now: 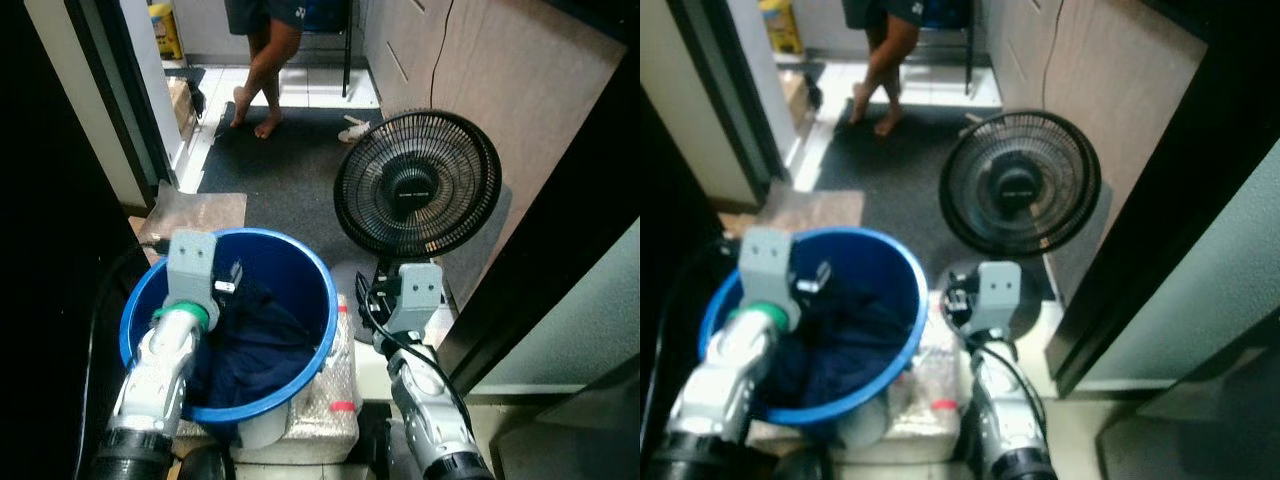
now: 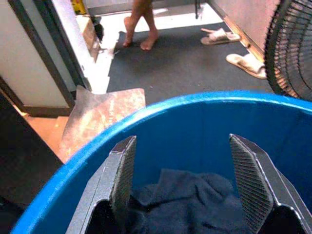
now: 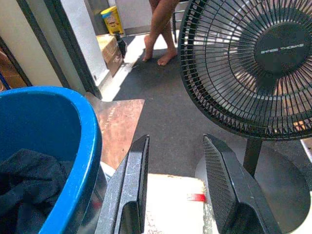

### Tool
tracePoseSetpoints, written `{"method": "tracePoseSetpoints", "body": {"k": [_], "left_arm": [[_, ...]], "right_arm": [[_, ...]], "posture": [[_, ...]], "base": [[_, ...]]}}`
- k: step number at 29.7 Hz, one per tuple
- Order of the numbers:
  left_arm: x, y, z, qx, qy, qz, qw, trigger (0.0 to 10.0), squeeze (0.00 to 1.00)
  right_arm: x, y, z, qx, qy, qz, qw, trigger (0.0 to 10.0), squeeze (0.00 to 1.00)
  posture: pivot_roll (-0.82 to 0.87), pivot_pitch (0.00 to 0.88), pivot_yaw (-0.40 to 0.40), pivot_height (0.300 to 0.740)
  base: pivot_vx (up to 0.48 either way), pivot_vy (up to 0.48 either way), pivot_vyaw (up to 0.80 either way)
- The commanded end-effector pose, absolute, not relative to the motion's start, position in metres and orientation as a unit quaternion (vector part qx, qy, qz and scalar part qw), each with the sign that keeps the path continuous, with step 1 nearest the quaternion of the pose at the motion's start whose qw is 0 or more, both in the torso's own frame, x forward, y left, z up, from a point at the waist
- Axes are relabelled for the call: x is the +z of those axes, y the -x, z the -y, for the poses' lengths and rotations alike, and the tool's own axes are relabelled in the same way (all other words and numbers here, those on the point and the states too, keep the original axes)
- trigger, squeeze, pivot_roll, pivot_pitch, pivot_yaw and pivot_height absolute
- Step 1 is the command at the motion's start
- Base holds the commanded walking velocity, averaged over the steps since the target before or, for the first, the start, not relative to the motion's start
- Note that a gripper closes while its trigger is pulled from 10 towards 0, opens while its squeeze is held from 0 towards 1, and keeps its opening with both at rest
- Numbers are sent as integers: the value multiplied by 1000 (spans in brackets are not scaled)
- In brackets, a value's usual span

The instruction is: Clothes washing

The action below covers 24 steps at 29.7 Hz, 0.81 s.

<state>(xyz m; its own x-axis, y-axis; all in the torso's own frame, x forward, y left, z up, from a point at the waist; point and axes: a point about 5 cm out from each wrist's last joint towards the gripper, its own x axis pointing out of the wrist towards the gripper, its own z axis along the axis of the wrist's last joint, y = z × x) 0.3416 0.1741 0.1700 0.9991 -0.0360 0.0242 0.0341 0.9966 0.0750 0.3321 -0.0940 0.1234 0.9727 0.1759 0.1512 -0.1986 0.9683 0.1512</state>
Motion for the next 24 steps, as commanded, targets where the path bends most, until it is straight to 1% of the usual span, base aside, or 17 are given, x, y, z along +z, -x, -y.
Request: {"method": "tracePoseSetpoints", "body": {"k": [1,2,4,5,7,8,9,10,11,12,13,14,15,17,21,23,24], "left_arm": [[170,-346,-185,2,19,-16,1000,10000,0],[170,-346,-185,2,19,-16,1000,10000,0],[152,-350,-192,16,123,-102,987,10000,0],[152,-350,-192,16,123,-102,987,10000,0],[120,-346,-194,26,163,-192,967,10000,0],[109,-344,-195,29,164,-217,962,10000,0],[109,-344,-195,29,164,-217,962,10000,0],[91,-338,-193,28,149,-251,956,10000,0],[91,-338,-193,28,149,-251,956,10000,0],[74,-331,-190,19,135,-282,950,10000,0],[74,-331,-190,19,135,-282,950,10000,0],[54,-321,-185,1,122,-318,940,10000,0],[54,-321,-185,1,122,-318,940,10000,0],[29,-304,-179,-24,103,-365,925,10000,0],[9,-288,-178,-43,72,-403,911,10000,0],[9,-288,-178,-43,72,-403,911,10000,0],[-1,-279,-179,-49,54,-425,902,10000,0]], "right_arm": [[122,-333,92,96,-91,64,989,10000,0],[122,-333,92,96,-91,64,989,10000,0],[122,-333,91,98,-91,63,989,10000,0],[122,-333,91,98,-91,63,989,10000,0],[122,-333,90,100,-92,63,989,10000,0],[122,-334,90,100,-92,63,989,10000,0],[122,-334,90,100,-92,63,989,10000,0],[122,-334,90,100,-92,63,989,10000,0],[122,-334,90,100,-92,63,989,10000,0],[122,-334,91,99,-92,61,989,10000,0],[122,-334,91,99,-92,61,989,10000,0],[121,-333,92,98,-92,60,989,10000,0],[121,-333,92,98,-92,60,989,10000,0],[119,-332,95,96,-92,57,989,10000,0],[117,-331,98,92,-91,54,990,10000,0],[117,-331,98,92,-91,54,990,10000,0],[116,-330,99,90,-91,52,990,10000,0]], "posture": [[81,55,31,495],[81,55,31,495],[84,55,31,485],[84,55,31,485],[84,55,31,475],[86,57,30,470],[86,57,30,470],[85,64,27,466],[85,64,27,466],[86,66,27,462],[86,66,27,462],[80,69,27,462],[80,69,27,462],[68,76,26,462],[68,81,26,462],[68,81,26,462],[68,80,26,462]], "base": [[0,0,0],[0,0,0],[0,0,0],[0,0,0],[0,0,0],[0,0,0],[0,0,0],[0,0,0],[0,0,0],[0,0,0],[0,0,0],[0,0,0],[0,0,0],[0,0,0],[0,0,0],[0,0,0],[0,0,0]]}}
